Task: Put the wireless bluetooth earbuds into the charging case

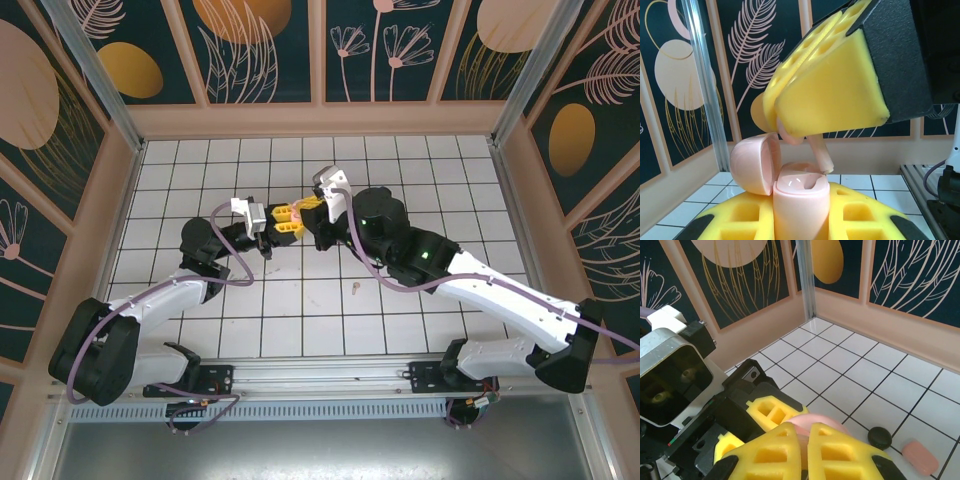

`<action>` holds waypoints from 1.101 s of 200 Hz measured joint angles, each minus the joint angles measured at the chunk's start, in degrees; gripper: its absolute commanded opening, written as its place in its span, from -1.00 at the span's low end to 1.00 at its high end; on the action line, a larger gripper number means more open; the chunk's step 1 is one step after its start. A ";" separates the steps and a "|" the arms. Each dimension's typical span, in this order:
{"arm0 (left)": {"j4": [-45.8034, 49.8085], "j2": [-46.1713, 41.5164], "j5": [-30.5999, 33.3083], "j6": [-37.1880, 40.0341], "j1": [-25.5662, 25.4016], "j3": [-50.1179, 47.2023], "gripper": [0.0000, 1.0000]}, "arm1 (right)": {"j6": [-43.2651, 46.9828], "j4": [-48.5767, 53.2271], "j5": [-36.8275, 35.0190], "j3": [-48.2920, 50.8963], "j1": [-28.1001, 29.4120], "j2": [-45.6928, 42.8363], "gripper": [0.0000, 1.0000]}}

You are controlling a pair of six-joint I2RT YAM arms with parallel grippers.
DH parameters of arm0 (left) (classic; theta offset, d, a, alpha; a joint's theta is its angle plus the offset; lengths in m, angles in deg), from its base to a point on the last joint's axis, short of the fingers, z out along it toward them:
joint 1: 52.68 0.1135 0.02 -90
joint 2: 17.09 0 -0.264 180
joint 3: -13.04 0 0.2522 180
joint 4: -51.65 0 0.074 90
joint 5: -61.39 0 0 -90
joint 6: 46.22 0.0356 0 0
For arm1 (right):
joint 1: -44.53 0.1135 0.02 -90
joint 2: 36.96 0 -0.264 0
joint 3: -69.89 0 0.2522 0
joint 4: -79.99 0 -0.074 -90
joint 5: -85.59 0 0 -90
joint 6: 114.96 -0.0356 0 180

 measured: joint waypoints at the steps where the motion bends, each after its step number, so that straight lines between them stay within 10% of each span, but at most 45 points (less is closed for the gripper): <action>1: 0.00 0.00 0.00 0.00 0.00 0.00 -1.00 | 0.00 -0.02 -0.02 0.00 0.00 0.02 -0.84; 220: 4.26 -0.02 -0.44 0.20 -0.31 0.00 -1.00 | 4.39 1.60 0.02 -0.66 -0.15 2.67 -0.88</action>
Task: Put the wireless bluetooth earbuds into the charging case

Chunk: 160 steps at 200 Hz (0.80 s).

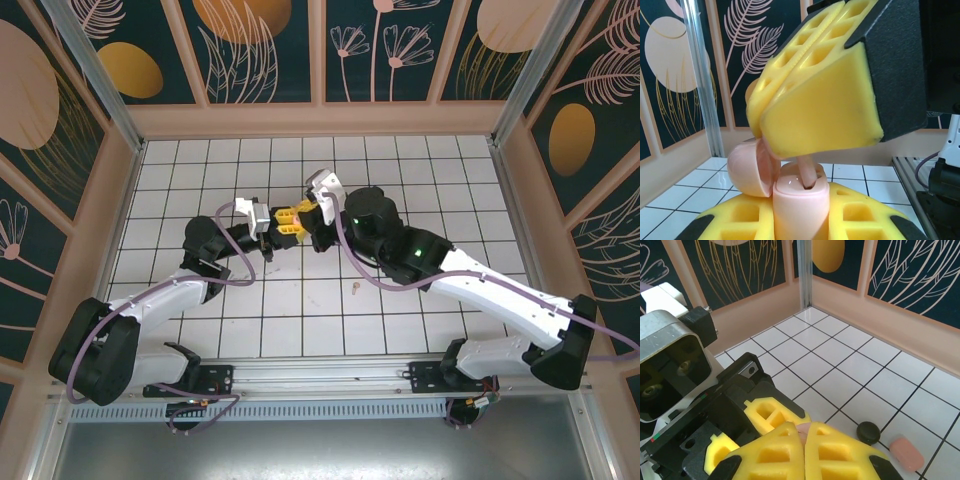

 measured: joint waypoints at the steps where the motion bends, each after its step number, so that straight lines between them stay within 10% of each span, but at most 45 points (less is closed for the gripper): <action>1: 0.02 0.00 0.02 0.00 0.00 0.00 -1.00 | 0.00 0.00 -0.02 -0.04 0.02 0.07 -0.88; 160: 2.12 -0.22 -0.13 -0.02 -0.33 0.00 -1.00 | -0.46 -0.02 -0.50 1.33 -0.24 -0.96 -0.87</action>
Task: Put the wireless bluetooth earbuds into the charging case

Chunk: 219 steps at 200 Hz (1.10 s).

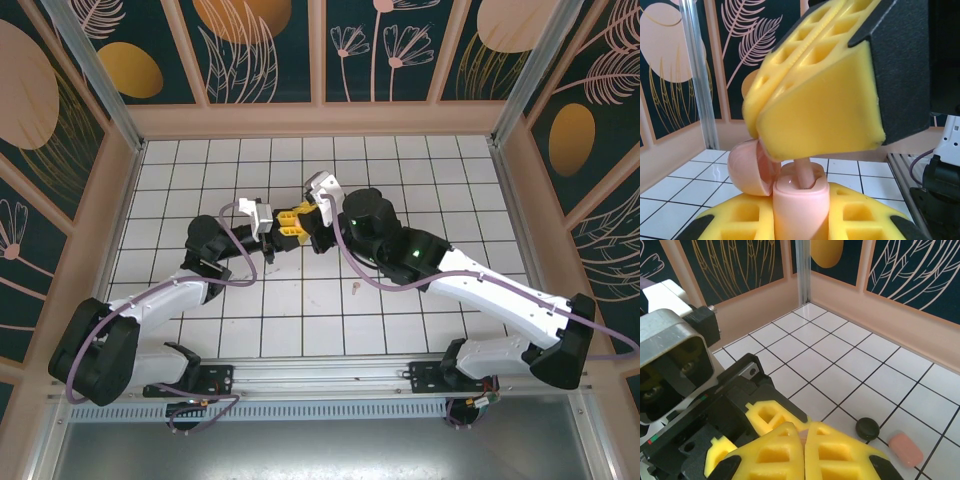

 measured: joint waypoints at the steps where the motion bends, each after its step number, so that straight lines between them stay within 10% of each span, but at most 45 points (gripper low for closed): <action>1: 0.00 0.00 -0.02 0.02 0.00 0.00 -1.00 | 0.00 0.00 0.00 0.07 -0.02 -0.04 -0.87; 156: -0.39 -1.07 0.70 -0.42 0.35 -0.02 -1.00 | -1.09 -0.15 3.02 1.07 -0.31 -0.15 -0.88; 219: -1.64 -1.14 1.77 -0.42 0.33 -0.02 -1.00 | -2.40 2.21 3.08 -0.70 -0.15 0.22 0.00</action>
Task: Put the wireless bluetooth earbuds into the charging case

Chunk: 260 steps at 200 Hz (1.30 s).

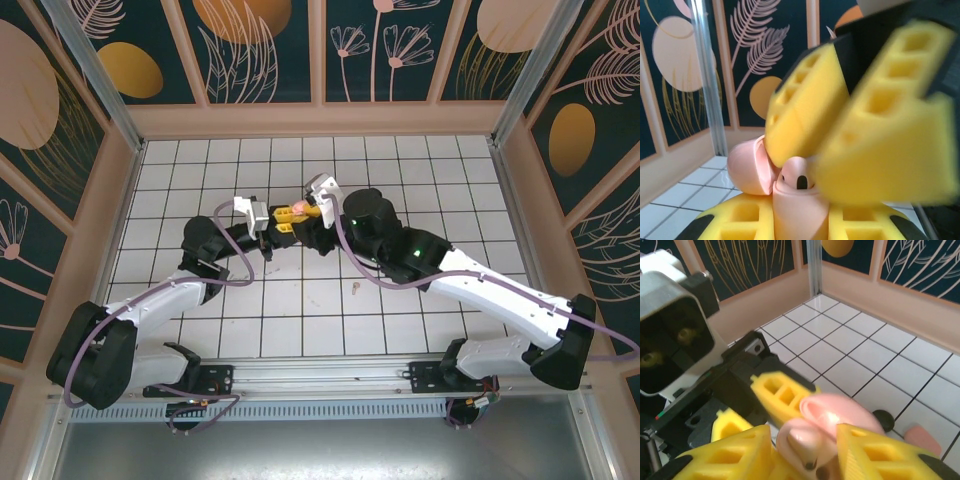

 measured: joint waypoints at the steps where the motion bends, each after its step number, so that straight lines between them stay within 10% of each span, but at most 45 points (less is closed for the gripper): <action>1: -0.04 -0.02 0.04 0.00 0.00 0.00 -1.00 | -0.15 0.11 0.00 -0.13 0.04 0.02 0.01; 143: -12.33 1.40 8.81 -0.20 -0.33 -3.50 -1.00 | -26.99 10.08 -10.84 4.57 -7.63 -15.78 0.28; 260: -14.45 -0.68 13.64 0.22 -0.33 -6.51 -1.00 | -53.88 15.43 -5.44 24.22 -13.79 5.33 0.10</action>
